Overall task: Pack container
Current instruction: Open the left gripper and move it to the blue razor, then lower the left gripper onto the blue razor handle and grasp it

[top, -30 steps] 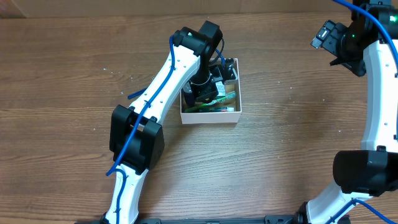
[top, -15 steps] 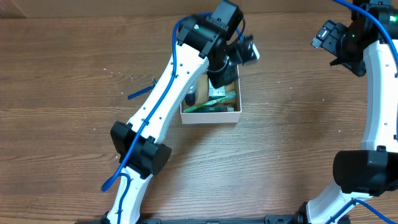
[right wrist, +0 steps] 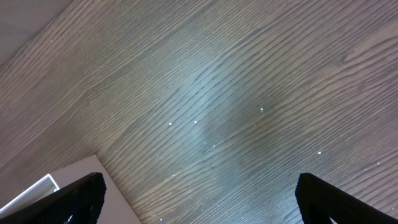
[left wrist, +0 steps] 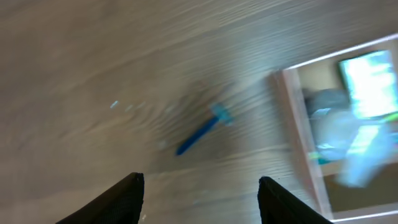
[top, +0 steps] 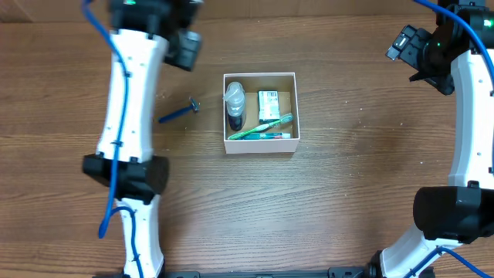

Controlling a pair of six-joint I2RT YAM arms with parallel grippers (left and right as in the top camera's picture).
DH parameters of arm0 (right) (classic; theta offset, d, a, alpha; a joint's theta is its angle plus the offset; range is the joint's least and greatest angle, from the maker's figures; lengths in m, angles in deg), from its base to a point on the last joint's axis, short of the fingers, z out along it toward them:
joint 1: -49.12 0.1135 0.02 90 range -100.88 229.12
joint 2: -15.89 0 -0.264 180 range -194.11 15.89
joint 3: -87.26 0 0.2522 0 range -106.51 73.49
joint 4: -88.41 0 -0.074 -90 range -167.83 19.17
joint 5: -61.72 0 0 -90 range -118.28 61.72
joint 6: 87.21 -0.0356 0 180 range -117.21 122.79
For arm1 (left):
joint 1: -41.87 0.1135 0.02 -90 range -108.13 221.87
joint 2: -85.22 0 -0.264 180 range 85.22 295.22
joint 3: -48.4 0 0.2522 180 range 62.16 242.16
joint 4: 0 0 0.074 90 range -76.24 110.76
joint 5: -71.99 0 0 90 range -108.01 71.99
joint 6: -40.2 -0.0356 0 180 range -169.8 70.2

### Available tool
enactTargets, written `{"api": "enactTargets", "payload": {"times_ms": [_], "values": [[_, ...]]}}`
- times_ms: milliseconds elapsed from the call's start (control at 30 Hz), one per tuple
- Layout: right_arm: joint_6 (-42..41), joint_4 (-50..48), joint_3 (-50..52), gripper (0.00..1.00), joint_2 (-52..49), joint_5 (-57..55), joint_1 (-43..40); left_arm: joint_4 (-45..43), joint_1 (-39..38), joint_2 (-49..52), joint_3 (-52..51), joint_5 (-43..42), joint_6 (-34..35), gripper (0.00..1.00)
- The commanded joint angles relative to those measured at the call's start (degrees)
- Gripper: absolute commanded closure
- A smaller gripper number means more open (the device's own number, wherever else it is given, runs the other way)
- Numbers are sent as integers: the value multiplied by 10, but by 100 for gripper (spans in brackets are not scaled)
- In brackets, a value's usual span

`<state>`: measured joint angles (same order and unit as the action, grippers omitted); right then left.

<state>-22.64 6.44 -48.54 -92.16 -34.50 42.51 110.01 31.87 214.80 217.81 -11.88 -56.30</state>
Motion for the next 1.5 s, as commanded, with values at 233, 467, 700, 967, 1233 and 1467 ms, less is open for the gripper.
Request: {"api": "enactTargets", "payload": {"times_ms": [233, 467, 700, 967, 1233, 1467], "values": [[1, -1, -5, 0, 3, -6, -1, -128, 33, -13, -236, -106, -166, 40], [1, -1, -5, 0, 3, -6, -1, -217, 40, -13, -393, -96, -281, 41], [1, -1, -5, 0, 3, -6, -1, -283, 50, -13, -472, -128, -356, 38], [1, -1, -5, 0, 3, -6, -1, -370, 62, -13, -531, -96, -384, 38], [1, -1, -5, 0, 3, -6, -1, -404, 81, -13, -532, -96, -388, 39], [1, -1, -5, 0, 3, -6, -1, -397, 95, -13, -533, -111, -387, 41]]}}
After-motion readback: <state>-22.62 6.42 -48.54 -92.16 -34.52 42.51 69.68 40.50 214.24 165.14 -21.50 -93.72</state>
